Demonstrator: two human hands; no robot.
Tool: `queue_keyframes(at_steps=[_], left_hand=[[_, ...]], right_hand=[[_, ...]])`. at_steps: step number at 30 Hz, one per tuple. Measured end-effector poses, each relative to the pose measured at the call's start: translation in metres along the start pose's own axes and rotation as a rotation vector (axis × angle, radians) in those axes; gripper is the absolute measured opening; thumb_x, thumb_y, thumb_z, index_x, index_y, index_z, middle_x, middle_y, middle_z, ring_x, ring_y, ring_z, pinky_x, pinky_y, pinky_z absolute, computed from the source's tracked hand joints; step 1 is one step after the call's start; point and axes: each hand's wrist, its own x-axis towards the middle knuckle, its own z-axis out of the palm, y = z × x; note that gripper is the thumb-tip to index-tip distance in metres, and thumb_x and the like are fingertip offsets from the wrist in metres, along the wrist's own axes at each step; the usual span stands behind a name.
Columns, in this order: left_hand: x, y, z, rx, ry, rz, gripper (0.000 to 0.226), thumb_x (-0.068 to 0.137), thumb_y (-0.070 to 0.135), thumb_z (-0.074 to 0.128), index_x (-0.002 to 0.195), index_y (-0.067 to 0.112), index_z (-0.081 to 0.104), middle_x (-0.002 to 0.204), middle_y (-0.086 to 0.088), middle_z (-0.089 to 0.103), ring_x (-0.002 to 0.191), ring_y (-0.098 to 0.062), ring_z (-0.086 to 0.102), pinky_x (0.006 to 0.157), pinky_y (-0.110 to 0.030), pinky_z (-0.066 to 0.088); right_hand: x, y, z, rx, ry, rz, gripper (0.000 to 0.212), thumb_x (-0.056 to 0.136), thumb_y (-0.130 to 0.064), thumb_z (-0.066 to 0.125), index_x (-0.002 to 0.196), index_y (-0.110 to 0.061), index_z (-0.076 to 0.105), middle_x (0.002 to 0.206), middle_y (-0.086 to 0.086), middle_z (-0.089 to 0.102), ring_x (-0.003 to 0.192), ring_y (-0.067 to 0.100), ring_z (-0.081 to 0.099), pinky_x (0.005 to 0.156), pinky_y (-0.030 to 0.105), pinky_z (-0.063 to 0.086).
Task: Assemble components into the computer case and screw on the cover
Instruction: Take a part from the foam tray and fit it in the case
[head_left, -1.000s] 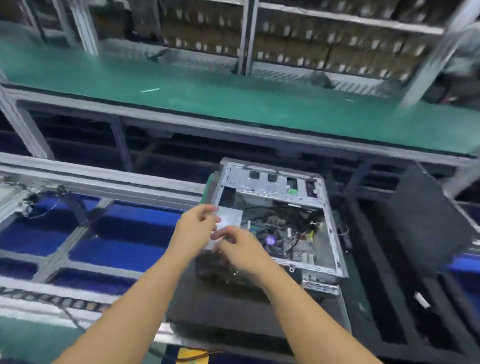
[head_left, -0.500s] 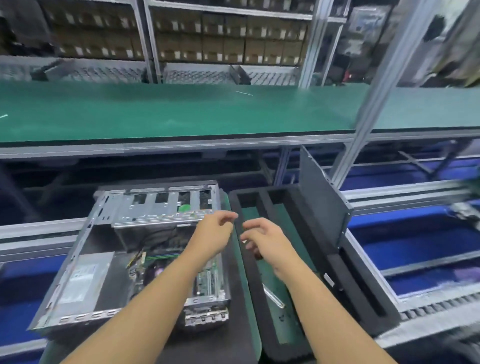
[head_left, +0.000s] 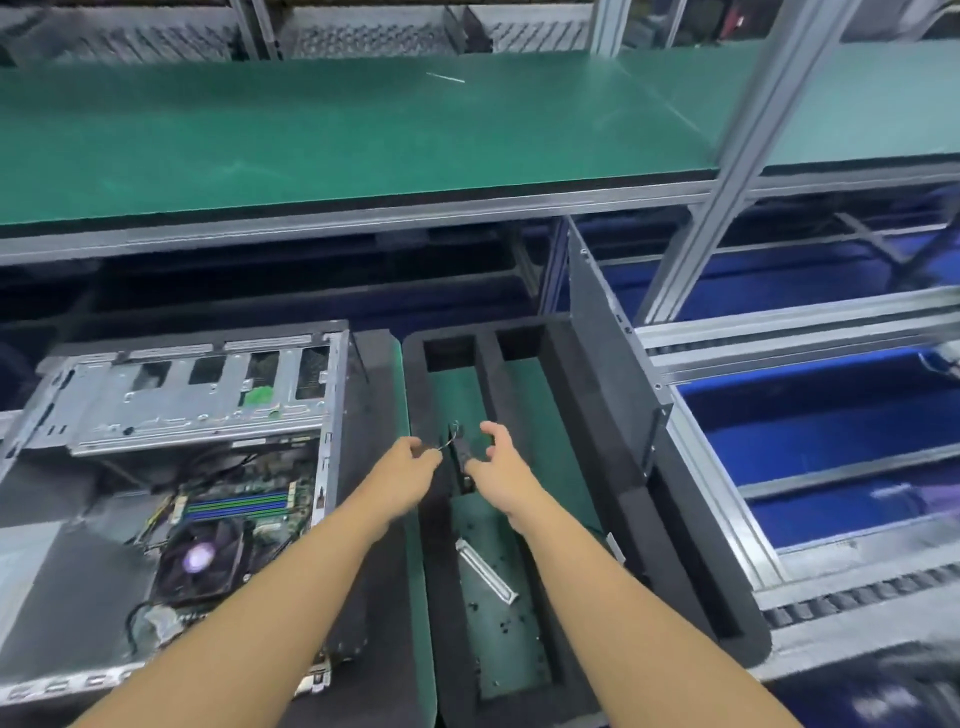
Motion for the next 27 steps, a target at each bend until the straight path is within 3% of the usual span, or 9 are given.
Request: queue_keyframes(at_steps=[3, 7, 11, 15, 19, 21, 23, 25, 27], left_hand=[[0.009, 0.000, 0.003, -0.047, -0.028, -0.039, 0.062, 0.097, 0.048, 0.044, 0.152, 0.020, 0.033, 0.155, 0.001, 0.037, 0.139, -0.020, 0.037, 0.101, -0.032, 0.030], [0.017, -0.001, 0.008, -0.194, -0.044, -0.130, 0.058, 0.099, 0.049, 0.041, 0.150, 0.021, 0.039, 0.157, 0.002, 0.035, 0.141, -0.020, 0.034, 0.109, -0.038, 0.028], [0.018, -0.004, 0.005, -0.260, -0.013, -0.161, 0.041, 0.100, 0.044, 0.040, 0.136, 0.025, 0.050, 0.145, 0.002, 0.046, 0.122, -0.015, 0.042, 0.094, -0.031, 0.029], [0.020, -0.002, -0.002, -0.295, 0.000, -0.156, 0.043, 0.097, 0.048, 0.042, 0.135, 0.029, 0.050, 0.128, 0.008, 0.047, 0.109, -0.009, 0.038, 0.092, -0.030, 0.027], [0.020, 0.005, -0.013, -0.333, -0.012, -0.135, 0.049, 0.096, 0.052, 0.042, 0.139, 0.030, 0.047, 0.142, 0.008, 0.046, 0.114, -0.010, 0.041, 0.095, -0.032, 0.032], [0.019, 0.010, -0.020, -0.360, -0.006, -0.098, 0.049, 0.095, 0.051, 0.043, 0.138, 0.028, 0.047, 0.144, 0.007, 0.047, 0.121, -0.011, 0.045, 0.103, -0.034, 0.035], [0.015, 0.015, -0.030, -0.396, 0.003, -0.047, 0.055, 0.091, 0.052, 0.047, 0.139, 0.025, 0.047, 0.143, 0.006, 0.048, 0.128, -0.014, 0.047, 0.112, -0.041, 0.037], [0.008, 0.018, -0.046, -0.480, 0.031, 0.025, 0.064, 0.080, 0.055, 0.052, 0.137, 0.026, 0.047, 0.140, 0.007, 0.051, 0.124, -0.011, 0.051, 0.111, -0.042, 0.040], [0.002, 0.019, -0.068, -0.588, 0.068, 0.103, 0.068, 0.078, 0.053, 0.059, 0.139, 0.027, 0.046, 0.136, 0.007, 0.054, 0.116, -0.007, 0.056, 0.107, -0.039, 0.045]], right_hand=[[0.021, 0.006, 0.009, -0.042, -0.025, 0.024, 0.071, 0.102, -0.016, 0.055, 0.160, -0.025, 0.016, 0.154, 0.012, 0.039, 0.103, 0.016, 0.051, 0.076, 0.024, 0.044], [0.047, 0.014, 0.022, -0.356, -0.045, 0.037, 0.046, 0.100, -0.023, 0.052, 0.146, -0.029, 0.046, 0.150, 0.014, 0.041, 0.133, 0.032, 0.043, 0.112, 0.039, 0.038], [0.066, 0.014, 0.035, -0.614, -0.165, 0.126, 0.053, 0.104, -0.031, 0.047, 0.156, -0.028, 0.038, 0.167, 0.011, 0.014, 0.151, 0.036, 0.016, 0.120, 0.044, 0.027], [0.072, 0.012, 0.040, -0.671, -0.151, 0.121, 0.050, 0.103, -0.031, 0.046, 0.152, -0.021, 0.041, 0.157, 0.015, 0.028, 0.145, 0.036, 0.032, 0.117, 0.042, 0.034], [0.062, 0.003, 0.028, -0.454, 0.151, -0.069, 0.043, 0.105, -0.019, 0.048, 0.147, -0.023, 0.052, 0.139, 0.011, 0.050, 0.117, 0.026, 0.058, 0.097, 0.032, 0.048], [0.053, -0.009, 0.019, -0.328, 0.330, -0.213, 0.030, 0.105, -0.015, 0.050, 0.129, -0.027, 0.064, 0.124, 0.005, 0.059, 0.091, 0.015, 0.061, 0.074, 0.020, 0.047], [0.044, -0.026, 0.012, -0.061, 0.391, -0.319, 0.029, 0.102, -0.008, 0.051, 0.103, -0.034, 0.064, 0.111, -0.002, 0.063, 0.082, 0.013, 0.062, 0.068, 0.013, 0.047], [0.031, -0.050, 0.007, 0.305, 0.301, -0.367, 0.039, 0.098, 0.001, 0.050, 0.092, -0.036, 0.060, 0.108, 0.000, 0.063, 0.091, 0.023, 0.067, 0.081, 0.029, 0.059], [0.019, -0.071, 0.006, 0.593, 0.139, -0.401, 0.041, 0.095, 0.006, 0.051, 0.095, -0.034, 0.060, 0.114, 0.010, 0.060, 0.099, 0.028, 0.067, 0.088, 0.044, 0.059]])
